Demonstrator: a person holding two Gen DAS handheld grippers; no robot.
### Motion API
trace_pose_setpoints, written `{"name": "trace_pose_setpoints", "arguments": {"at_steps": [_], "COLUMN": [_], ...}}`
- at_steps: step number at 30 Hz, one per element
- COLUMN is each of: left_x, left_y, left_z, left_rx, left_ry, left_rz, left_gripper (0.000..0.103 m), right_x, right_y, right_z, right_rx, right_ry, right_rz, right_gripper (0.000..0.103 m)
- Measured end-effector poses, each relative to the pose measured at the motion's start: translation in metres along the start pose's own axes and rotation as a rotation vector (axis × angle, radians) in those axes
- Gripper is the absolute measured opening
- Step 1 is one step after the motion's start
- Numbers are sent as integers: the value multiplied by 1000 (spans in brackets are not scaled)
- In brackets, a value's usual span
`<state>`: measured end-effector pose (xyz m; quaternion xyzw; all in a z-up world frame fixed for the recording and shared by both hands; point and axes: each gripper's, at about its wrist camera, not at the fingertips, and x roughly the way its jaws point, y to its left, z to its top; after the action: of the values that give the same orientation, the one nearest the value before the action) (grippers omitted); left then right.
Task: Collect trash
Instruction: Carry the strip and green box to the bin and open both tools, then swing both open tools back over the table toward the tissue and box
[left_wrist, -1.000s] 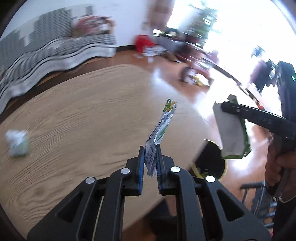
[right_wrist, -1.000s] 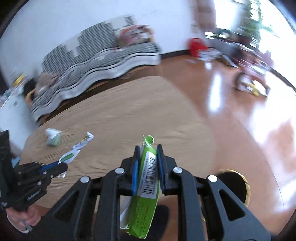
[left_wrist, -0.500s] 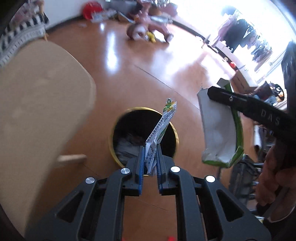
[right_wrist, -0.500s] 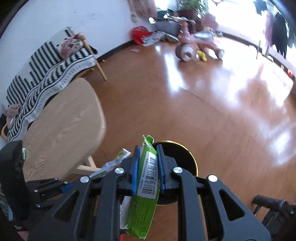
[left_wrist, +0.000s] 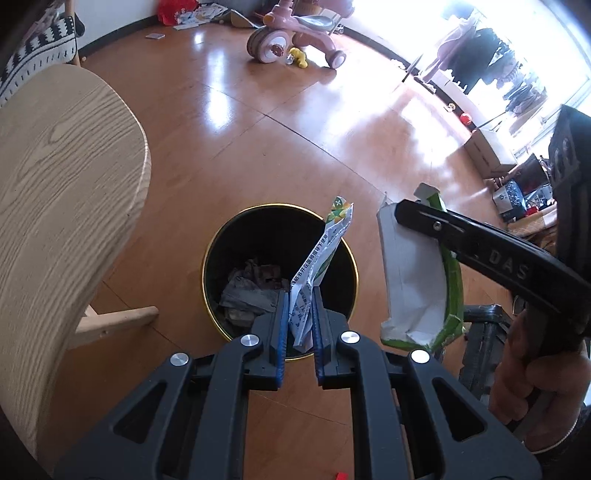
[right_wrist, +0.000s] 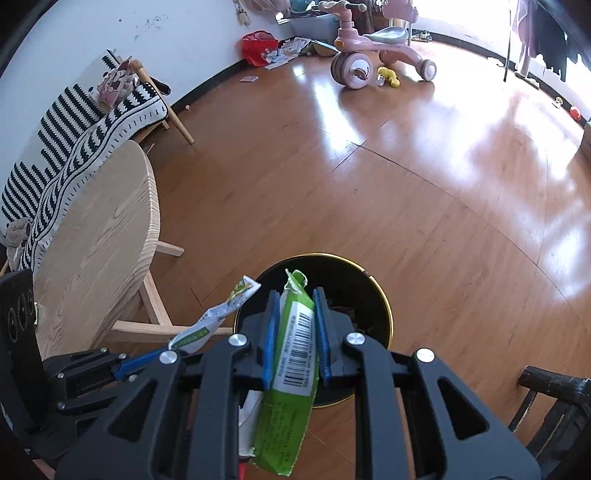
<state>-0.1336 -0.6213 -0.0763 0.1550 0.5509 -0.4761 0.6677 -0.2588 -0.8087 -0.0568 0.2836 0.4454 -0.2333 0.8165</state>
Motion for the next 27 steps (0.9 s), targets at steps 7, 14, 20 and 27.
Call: {"name": "trace_pose_setpoints", "arguments": {"at_steps": [7, 14, 20, 27], "left_x": [4, 4, -8, -94], "left_y": [-3, -3, 2, 62], "left_z": [6, 7, 5, -6], "left_rx": [-4, -4, -27, -87], "left_ry": [7, -12, -38, -169], "left_rz": [11, 55, 98, 79], "left_gripper": [15, 67, 83, 87], "right_x": [3, -4, -18, -40], "right_y": [0, -7, -3, 66], "right_z": [6, 4, 5, 11], "right_rx": [4, 39, 39, -78], "right_ry": [5, -23, -51, -67], "right_rz": [-1, -11, -8, 18], "right_gripper": [33, 70, 74, 79]}}
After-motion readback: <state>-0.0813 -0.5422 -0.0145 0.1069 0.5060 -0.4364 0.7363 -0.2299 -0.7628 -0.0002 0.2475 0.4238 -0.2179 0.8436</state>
